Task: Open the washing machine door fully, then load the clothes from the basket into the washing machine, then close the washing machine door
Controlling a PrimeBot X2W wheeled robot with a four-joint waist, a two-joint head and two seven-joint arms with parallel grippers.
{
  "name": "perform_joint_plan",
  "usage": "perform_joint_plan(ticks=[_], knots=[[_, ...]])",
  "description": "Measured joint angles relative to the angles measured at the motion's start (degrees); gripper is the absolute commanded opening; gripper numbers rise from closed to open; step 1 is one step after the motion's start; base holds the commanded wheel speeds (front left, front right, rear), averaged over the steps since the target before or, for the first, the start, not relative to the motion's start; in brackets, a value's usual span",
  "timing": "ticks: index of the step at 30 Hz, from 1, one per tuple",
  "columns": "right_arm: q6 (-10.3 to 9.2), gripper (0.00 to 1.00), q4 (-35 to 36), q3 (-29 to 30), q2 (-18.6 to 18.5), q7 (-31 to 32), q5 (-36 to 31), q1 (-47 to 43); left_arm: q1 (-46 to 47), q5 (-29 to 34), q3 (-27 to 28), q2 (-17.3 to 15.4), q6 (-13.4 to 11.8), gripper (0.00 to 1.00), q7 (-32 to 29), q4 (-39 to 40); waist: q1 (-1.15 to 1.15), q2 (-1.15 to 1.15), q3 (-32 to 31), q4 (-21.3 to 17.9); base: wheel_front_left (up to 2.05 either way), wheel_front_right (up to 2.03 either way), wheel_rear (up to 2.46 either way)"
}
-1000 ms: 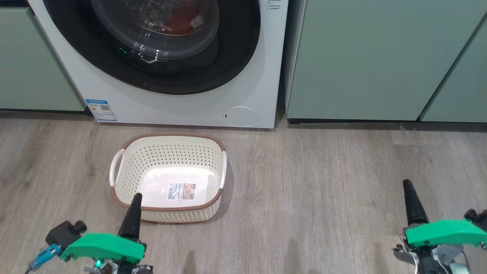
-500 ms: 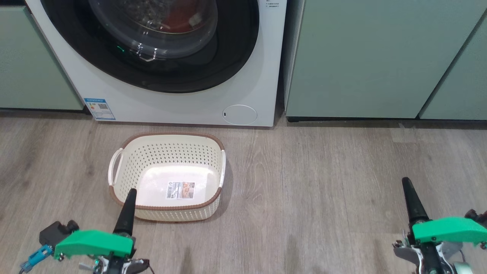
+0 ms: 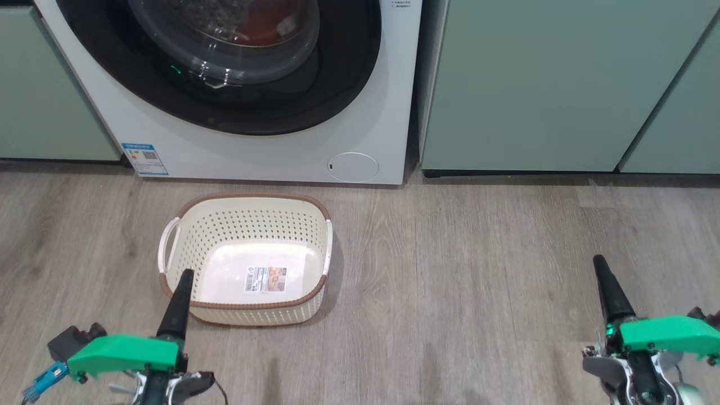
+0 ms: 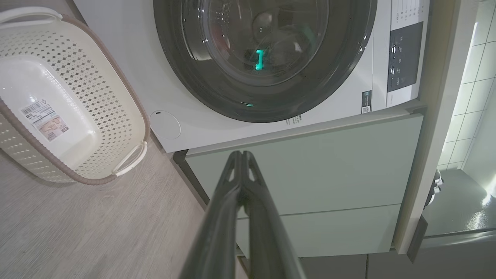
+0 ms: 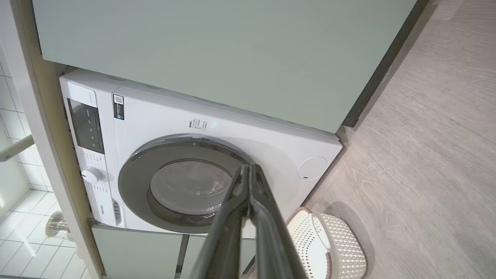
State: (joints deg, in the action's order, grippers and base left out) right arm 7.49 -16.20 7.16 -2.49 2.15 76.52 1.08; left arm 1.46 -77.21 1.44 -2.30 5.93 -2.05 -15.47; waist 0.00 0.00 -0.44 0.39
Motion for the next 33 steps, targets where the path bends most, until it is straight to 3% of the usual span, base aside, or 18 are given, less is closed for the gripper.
perform_joint_plan(ticks=[23,33], knots=[[0.00,0.00,0.0,0.3,0.0,4.0,14.8,2.2,1.3,-14.5,2.5,0.0,1.0,0.00,-3.9,-0.2,0.00,0.00,0.6,-0.4,0.00,0.00,0.00],[0.00,0.00,0.0,0.4,0.0,4.0,15.3,2.2,2.0,-14.8,2.6,0.0,1.0,0.00,-3.9,-0.2,0.00,0.00,0.6,-0.4,0.00,0.00,0.00]])
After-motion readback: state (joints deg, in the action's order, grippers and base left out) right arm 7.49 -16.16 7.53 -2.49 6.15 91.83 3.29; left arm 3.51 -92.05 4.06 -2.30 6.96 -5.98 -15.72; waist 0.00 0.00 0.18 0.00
